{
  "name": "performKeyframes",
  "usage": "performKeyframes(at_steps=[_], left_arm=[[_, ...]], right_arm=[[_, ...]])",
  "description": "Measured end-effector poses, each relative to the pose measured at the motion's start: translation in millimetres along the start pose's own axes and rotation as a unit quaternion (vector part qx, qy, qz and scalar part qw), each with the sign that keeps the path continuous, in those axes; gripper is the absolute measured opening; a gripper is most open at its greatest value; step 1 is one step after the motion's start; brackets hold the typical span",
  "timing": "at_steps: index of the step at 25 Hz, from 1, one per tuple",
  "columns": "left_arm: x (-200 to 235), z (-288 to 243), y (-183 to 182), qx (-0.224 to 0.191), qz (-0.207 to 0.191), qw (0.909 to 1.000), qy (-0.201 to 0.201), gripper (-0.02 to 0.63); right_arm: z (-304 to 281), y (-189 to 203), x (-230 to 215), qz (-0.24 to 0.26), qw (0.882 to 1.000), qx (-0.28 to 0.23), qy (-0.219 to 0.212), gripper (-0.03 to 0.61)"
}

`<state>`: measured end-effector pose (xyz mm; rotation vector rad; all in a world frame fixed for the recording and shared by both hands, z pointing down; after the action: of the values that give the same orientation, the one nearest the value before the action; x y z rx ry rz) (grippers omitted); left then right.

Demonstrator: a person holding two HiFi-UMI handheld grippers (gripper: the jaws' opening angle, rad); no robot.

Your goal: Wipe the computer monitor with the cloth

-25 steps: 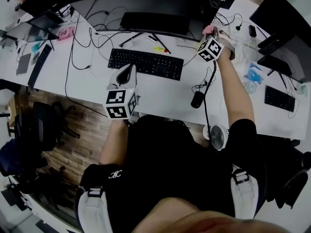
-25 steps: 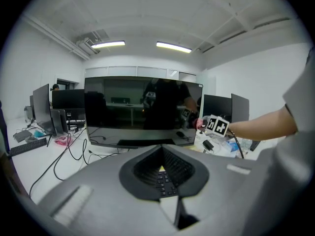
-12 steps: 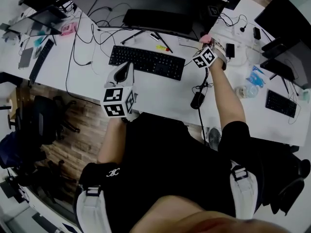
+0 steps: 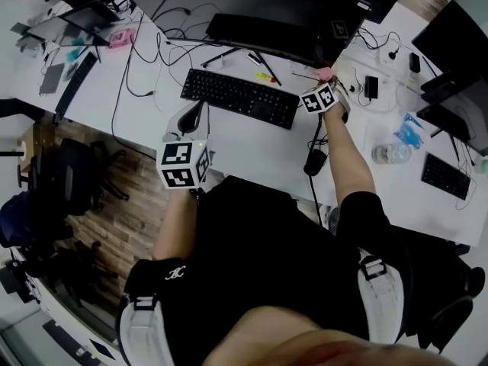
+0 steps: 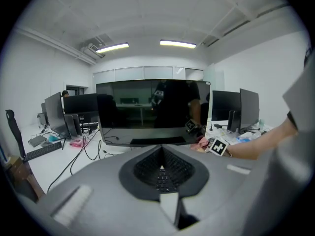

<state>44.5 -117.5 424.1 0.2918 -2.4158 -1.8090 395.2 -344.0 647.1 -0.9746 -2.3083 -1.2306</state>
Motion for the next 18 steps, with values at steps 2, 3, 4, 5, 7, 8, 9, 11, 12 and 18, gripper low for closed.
performKeyframes(at_steps=[2,3,4,5,7,8,9,11,12,18], left_arm=[[1.6,1.9,1.0,0.001,0.0,1.0,-0.005,0.054],[2.1,2.7,1.5,0.002,-0.001,1.0,-0.007,0.054],[2.4,3.7,2.0,0.002,-0.001,1.0,-0.009,0.054],[2.8,4.7,2.6,0.003,-0.002,0.9999,-0.011,0.054],[4.4,6.5,4.1,0.006,-0.007,0.9999,-0.014,0.054],[6.3,7.1,4.5,0.006,-0.009,0.9998,-0.017,0.054],[9.3,7.8,4.4,0.004,-0.01,0.9997,-0.022,0.052],[18.2,9.2,3.9,-0.005,-0.01,0.9994,-0.034,0.054],[22.9,9.3,4.4,-0.007,-0.008,0.9992,-0.039,0.054],[48.1,-1.2,8.0,-0.014,0.001,0.9992,-0.038,0.054]], right_arm=[[-1.6,-2.4,1.4,-0.031,1.0,-0.002,0.001,0.012],[-2.4,-3.9,1.4,-0.048,0.999,-0.004,0.001,0.011],[-2.8,-5.6,1.4,-0.064,0.998,-0.005,0.0,0.012],[-2.6,-7.5,1.5,-0.077,0.997,-0.008,-0.001,0.012],[-1.3,-10.9,1.5,-0.1,0.995,-0.012,-0.001,0.012],[-1.2,-12.1,2.5,-0.108,0.994,-0.013,-0.001,0.012],[-1.1,-14.0,4.6,-0.113,0.994,-0.013,-0.003,0.012],[-2.8,-19.8,13.3,-0.103,0.994,-0.012,-0.012,0.012],[-4.4,-23.5,18.7,-0.096,0.995,-0.012,-0.016,0.012],[-9.6,-49.2,36.8,-0.097,0.995,-0.006,-0.013,0.012]])
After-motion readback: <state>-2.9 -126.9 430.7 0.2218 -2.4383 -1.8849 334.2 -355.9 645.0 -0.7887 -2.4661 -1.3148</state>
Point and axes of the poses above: the fingertips, and each gripper's own axes: z backward along the fingers, x to its left, y out of its underside, the point moved 10 cm from there along z, backward along the fingers, and after that the axes turned 7 degrees about -x, right-handed, at the moved point
